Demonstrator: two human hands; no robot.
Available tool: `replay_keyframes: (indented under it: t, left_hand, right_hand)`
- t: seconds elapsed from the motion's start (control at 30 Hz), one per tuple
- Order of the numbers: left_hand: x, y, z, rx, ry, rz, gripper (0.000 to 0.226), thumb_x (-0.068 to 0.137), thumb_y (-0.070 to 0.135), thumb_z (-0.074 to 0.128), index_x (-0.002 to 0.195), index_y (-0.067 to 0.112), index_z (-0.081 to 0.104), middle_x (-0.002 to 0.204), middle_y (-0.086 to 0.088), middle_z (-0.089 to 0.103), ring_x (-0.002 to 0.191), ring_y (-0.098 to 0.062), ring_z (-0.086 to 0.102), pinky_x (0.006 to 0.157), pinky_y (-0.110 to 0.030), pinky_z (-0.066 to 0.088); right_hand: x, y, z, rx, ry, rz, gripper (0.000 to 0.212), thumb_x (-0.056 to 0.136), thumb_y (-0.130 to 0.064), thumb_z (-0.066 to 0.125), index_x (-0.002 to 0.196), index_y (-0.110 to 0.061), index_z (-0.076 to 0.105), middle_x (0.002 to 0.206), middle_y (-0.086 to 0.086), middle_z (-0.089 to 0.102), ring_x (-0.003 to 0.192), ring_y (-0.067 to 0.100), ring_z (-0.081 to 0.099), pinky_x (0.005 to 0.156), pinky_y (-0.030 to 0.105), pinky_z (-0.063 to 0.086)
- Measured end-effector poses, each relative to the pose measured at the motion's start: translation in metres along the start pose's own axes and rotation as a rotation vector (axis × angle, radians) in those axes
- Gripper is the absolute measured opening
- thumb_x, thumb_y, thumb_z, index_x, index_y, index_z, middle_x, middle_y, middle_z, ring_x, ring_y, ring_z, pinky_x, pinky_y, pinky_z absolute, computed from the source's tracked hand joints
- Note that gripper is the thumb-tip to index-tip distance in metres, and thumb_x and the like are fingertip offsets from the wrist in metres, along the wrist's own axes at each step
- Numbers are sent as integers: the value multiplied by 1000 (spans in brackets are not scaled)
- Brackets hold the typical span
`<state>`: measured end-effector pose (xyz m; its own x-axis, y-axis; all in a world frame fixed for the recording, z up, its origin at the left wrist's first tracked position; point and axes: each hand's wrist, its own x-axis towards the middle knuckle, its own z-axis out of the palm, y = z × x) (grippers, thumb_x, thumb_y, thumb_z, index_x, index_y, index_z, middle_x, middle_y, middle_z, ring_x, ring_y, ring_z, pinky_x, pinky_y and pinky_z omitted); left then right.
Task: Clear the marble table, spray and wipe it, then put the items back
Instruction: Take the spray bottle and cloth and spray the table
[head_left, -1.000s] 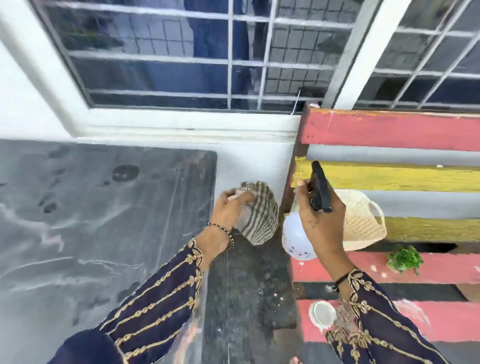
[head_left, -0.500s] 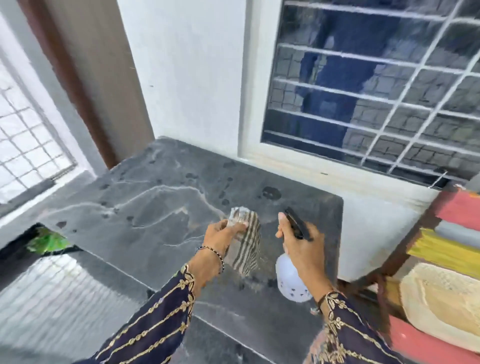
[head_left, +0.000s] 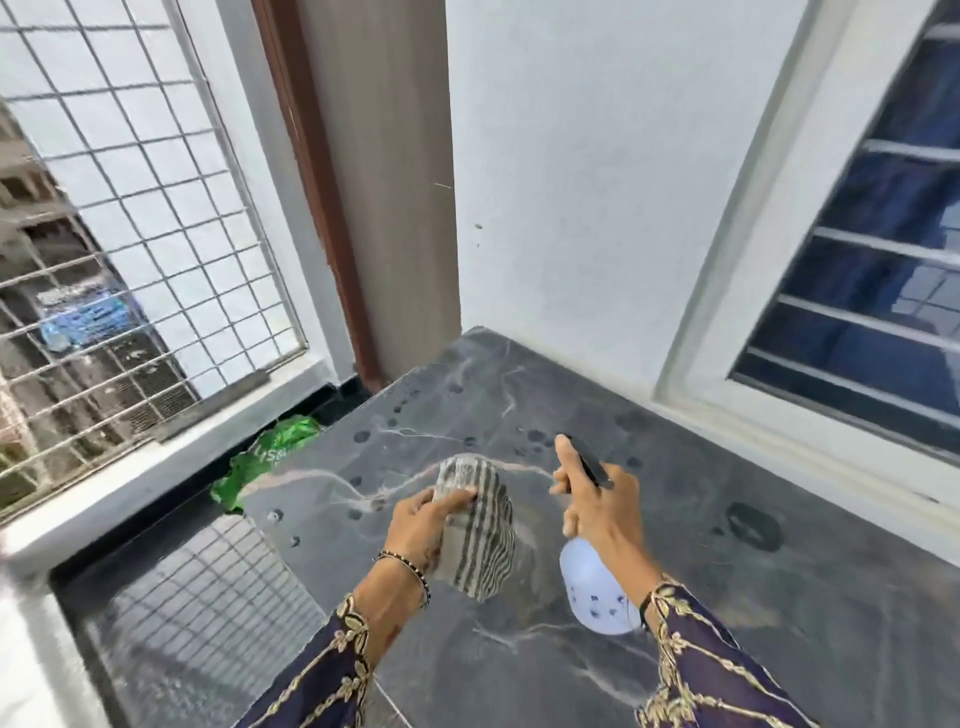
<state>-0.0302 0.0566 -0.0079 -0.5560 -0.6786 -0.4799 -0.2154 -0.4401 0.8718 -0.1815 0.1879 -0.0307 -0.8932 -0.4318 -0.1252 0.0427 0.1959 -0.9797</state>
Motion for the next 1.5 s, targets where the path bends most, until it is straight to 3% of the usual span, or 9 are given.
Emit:
replay_keyframes:
  t: [0.4,0.47,0.53,0.7,0.8,0.9,1.07,1.23,1.5]
  left_hand:
    - [123,41,-45,-110,120,-45,15,81,11,69,88,-2,66,50,0,66,28,-5,49,31,-8,33]
    - [130,43,-54,-130,145,-57,19,80,12,71,90,-4,67,61,-6,70,38,-10,58,37,-12,42]
    - [133,45,-64,-144,161,-47,28,76,16,74,95,-4,69,79,-14,74,60,-21,68,53,-22,53]
    - [124,57,-93,-162,254,15,22,80,18,71,93,2,66,46,4,64,34,-7,55,34,-12,39]
    - [119,59,-124,-155,348,65,29,76,22,75,98,5,67,77,-3,73,73,-23,69,63,-32,57]
    - [105,63,-156,-161,430,136,53,69,30,79,112,5,63,96,-8,73,92,-27,67,87,-46,53]
    - [81,68,-206,-160,518,176,13,76,20,74,83,14,66,77,-3,68,69,-17,61,61,-28,49]
    - [60,65,-247,-172,555,187,25,76,20,74,96,7,66,77,-4,67,67,-17,61,63,-28,50]
    - [41,58,-271,-116,469,189,29,77,23,73,100,7,65,83,-3,69,71,-16,64,62,-30,51]
  right_hand:
    - [175,-6,107,-507,90,48,91,78,-93,34,53,-11,65,58,10,70,54,33,69,63,45,62]
    - [177,-9,114,-462,62,88,87,81,-89,41,56,-10,68,54,9,70,48,30,69,59,47,62]
    - [170,-12,119,-394,26,121,82,83,-83,50,62,-6,71,52,7,71,44,27,69,58,48,63]
    - [132,-21,136,-395,-37,102,73,87,-73,56,71,-4,73,61,6,74,43,22,68,46,30,57]
    - [106,-21,154,-477,-6,58,86,82,-83,51,59,-2,68,54,12,70,43,28,66,47,37,59]
    - [76,-19,173,-564,-82,45,87,80,-86,49,55,-5,66,52,10,68,42,27,65,46,39,59]
    - [26,-27,197,-434,-256,74,74,88,-70,59,69,0,71,62,5,75,41,27,68,45,31,53]
    - [-11,-21,217,-507,-195,48,82,79,-85,53,52,-8,62,51,9,68,45,26,64,56,41,58]
    - [-59,-32,209,-380,-313,82,67,87,-66,66,70,-1,72,65,7,76,37,29,62,50,39,54]
